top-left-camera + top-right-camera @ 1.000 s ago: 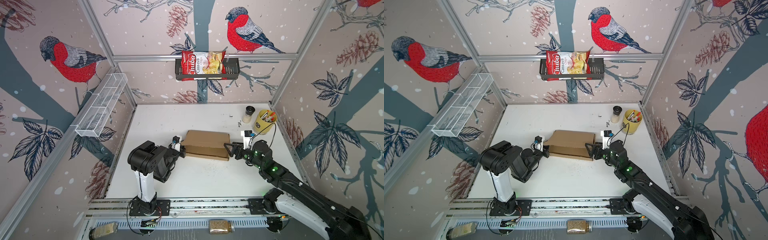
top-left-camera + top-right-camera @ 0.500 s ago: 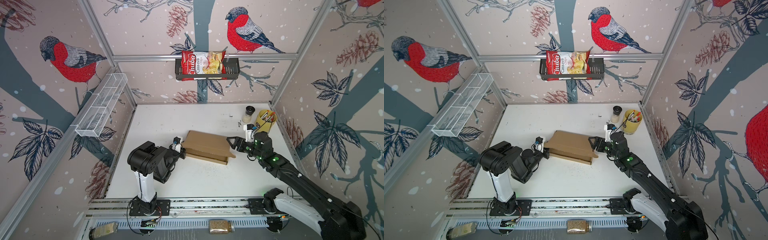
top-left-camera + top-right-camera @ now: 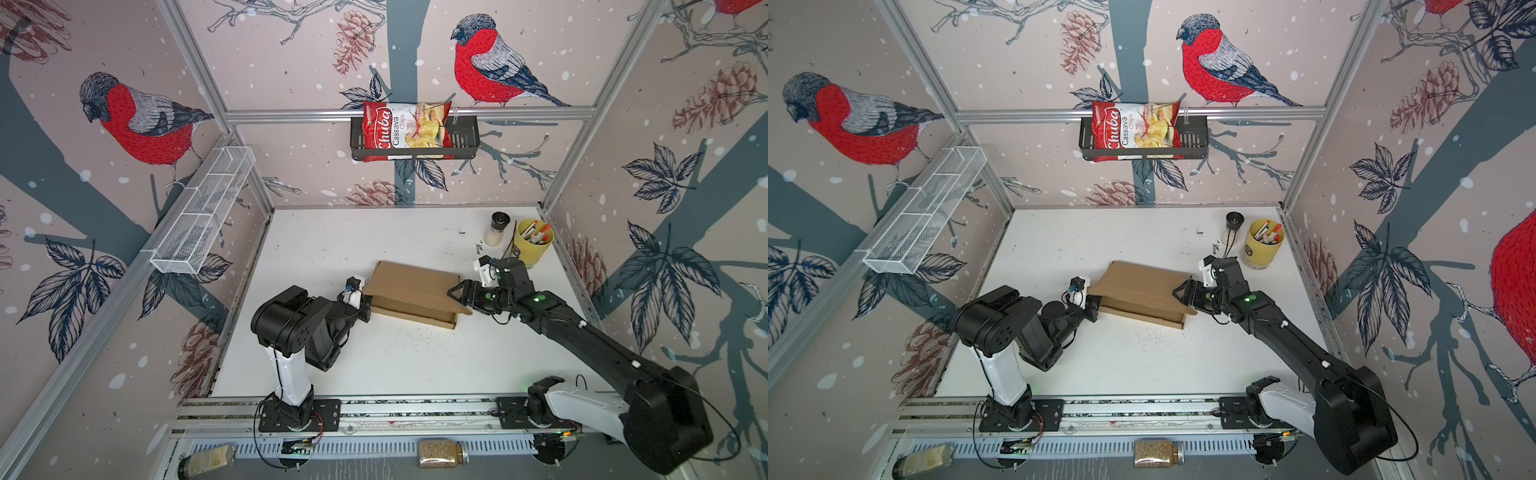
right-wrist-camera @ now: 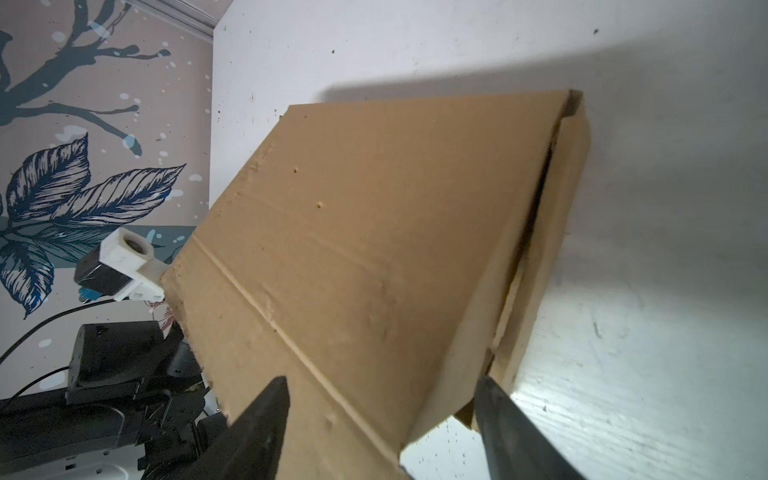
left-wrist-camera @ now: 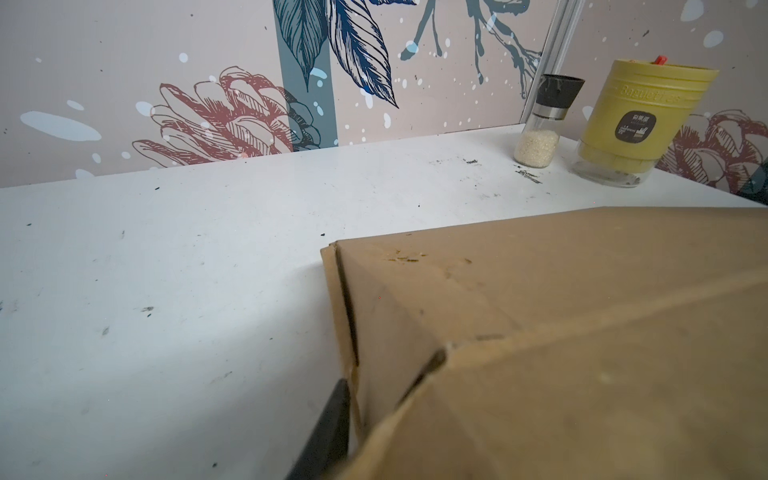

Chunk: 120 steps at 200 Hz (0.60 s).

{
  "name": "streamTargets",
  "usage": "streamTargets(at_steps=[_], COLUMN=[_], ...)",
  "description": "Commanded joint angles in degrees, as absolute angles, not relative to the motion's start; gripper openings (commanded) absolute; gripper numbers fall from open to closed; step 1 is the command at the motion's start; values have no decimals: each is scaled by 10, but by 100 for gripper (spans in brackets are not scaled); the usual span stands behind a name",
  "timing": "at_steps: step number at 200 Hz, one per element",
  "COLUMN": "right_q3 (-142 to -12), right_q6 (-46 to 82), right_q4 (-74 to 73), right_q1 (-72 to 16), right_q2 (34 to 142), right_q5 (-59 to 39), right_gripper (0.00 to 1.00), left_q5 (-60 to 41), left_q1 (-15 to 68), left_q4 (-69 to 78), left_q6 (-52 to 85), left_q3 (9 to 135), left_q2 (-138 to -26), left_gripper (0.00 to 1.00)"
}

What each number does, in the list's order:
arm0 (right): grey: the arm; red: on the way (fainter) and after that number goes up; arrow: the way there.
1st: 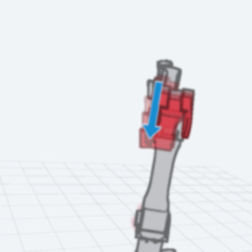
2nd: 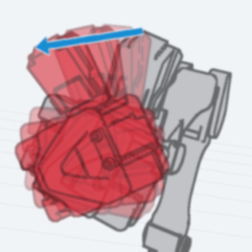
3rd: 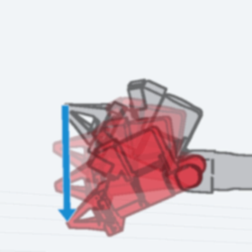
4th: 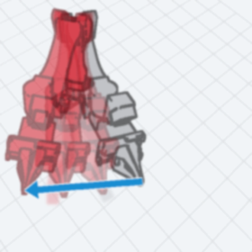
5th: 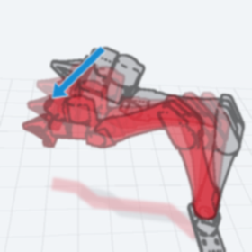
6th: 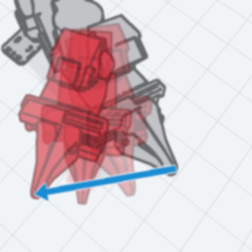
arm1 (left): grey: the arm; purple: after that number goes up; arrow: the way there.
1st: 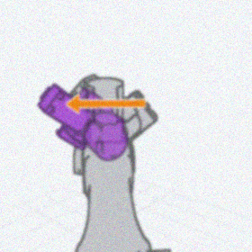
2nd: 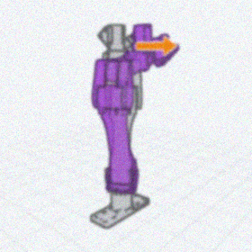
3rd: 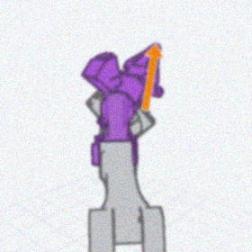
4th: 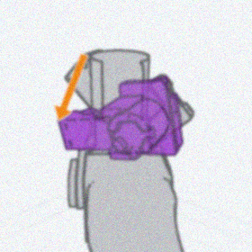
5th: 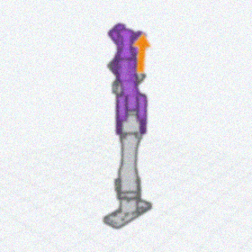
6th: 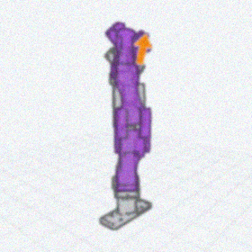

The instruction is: Fold the paper box

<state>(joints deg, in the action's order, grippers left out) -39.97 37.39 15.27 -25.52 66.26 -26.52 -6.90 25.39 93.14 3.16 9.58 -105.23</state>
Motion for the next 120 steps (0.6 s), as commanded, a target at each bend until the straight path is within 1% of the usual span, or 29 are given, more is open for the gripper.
streamTargets(at_steps=[1, 47, 86, 120], right_q3=[-401, -401, -399, -402], right_q6=[366, 364, 368, 367], right_q4=[148, 138, 125, 121], right_q1=[-253, -244, -242, -241], right_q2=[676, 693, 703, 712], right_q5=[-296, -295, -297, -298], right_gripper=[70, 69, 67, 66], left_q5=[-66, -53, -31, 7], left_q1=[260, 275, 295, 297], left_q4=[1000, 999, 993, 933], left_q6=[40, 70, 104, 120], left_q3=[89, 58, 19, -6], left_q2=[-1035, -1017, -996, -928], left_gripper=[32, 38, 42, 42])
